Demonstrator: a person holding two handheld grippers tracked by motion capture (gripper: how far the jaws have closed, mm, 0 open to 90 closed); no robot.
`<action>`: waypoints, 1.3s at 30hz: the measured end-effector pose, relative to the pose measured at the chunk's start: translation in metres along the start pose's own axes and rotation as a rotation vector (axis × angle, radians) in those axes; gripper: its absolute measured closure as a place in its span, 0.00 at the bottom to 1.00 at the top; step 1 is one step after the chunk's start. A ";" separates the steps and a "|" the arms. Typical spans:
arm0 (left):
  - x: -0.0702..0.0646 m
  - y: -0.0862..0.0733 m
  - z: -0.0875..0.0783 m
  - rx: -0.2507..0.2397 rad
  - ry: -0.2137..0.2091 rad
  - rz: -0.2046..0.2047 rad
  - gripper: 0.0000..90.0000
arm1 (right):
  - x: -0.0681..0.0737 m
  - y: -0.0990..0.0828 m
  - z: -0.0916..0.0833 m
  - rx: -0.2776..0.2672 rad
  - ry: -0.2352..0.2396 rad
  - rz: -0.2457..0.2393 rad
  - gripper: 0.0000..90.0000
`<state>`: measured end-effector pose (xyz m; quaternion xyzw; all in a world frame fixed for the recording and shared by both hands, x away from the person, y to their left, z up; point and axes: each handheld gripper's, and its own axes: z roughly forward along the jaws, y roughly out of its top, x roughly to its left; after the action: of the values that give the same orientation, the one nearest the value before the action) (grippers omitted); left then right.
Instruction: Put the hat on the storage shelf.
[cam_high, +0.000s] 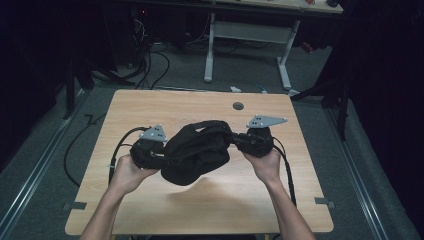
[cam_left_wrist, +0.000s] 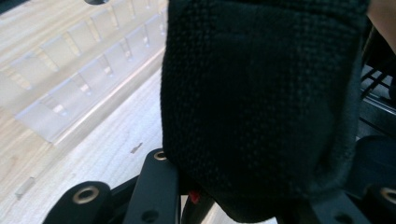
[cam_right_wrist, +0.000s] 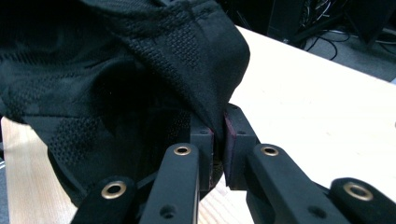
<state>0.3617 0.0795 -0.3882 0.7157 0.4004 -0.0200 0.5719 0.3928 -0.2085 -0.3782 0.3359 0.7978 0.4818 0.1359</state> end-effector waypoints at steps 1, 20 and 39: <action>-0.001 -0.002 0.001 0.007 -0.002 -0.002 0.79 | 0.000 0.002 -0.001 -0.002 -0.003 -0.003 0.94; -0.007 -0.014 -0.001 -0.088 -0.032 0.033 0.96 | -0.005 0.017 -0.002 -0.047 0.022 0.020 0.63; 0.017 0.025 -0.016 -0.233 0.018 -0.122 0.96 | -0.029 -0.078 -0.011 0.111 -0.109 0.146 0.51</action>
<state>0.3812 0.1014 -0.3706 0.6189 0.4480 -0.0018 0.6452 0.3765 -0.2597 -0.4426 0.4257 0.7882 0.4265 0.1248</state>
